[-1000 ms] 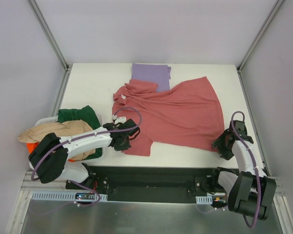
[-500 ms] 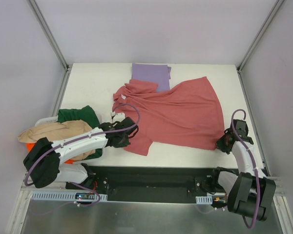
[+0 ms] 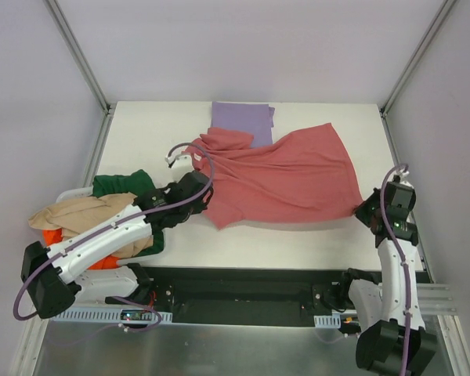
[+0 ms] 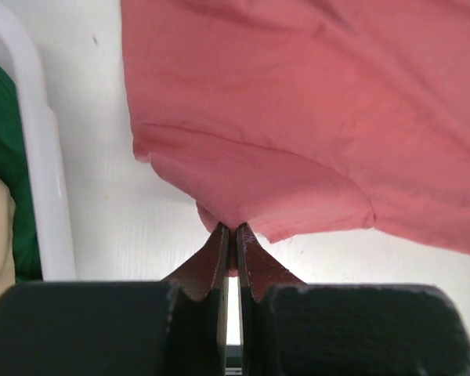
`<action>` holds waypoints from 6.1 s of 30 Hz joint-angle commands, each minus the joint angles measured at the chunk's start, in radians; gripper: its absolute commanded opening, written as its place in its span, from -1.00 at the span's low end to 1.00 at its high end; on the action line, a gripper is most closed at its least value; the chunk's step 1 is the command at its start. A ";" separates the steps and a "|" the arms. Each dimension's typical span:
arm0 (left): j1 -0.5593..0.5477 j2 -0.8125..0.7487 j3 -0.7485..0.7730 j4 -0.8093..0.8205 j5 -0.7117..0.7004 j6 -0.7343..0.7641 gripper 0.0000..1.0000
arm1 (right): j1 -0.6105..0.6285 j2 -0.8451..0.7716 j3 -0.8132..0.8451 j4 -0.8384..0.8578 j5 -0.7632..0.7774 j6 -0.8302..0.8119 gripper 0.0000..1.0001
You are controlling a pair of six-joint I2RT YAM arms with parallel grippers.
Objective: Fold and stack the t-shirts
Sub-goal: Flatten out the tshirt, then fold the flattened tshirt in 1/3 of the way
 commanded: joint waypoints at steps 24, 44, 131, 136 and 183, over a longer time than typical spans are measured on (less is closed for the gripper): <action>0.009 -0.096 1.150 0.208 0.239 0.798 -1.00 | -0.001 0.019 1.445 -0.298 0.044 -0.239 -1.00; 0.122 0.237 1.189 0.570 -0.123 1.122 -1.00 | -0.001 0.094 1.130 -0.041 -0.005 -0.135 -0.99; 0.382 0.389 0.166 0.013 0.337 0.131 -1.00 | 0.071 0.983 0.824 -0.222 0.038 -0.287 -0.89; 0.382 0.428 0.207 0.013 0.350 0.141 -1.00 | 0.088 0.961 0.783 -0.171 0.000 -0.305 0.05; 0.552 0.863 0.617 0.038 0.508 0.258 -1.00 | 1.116 1.319 0.941 0.231 0.095 -0.316 -0.05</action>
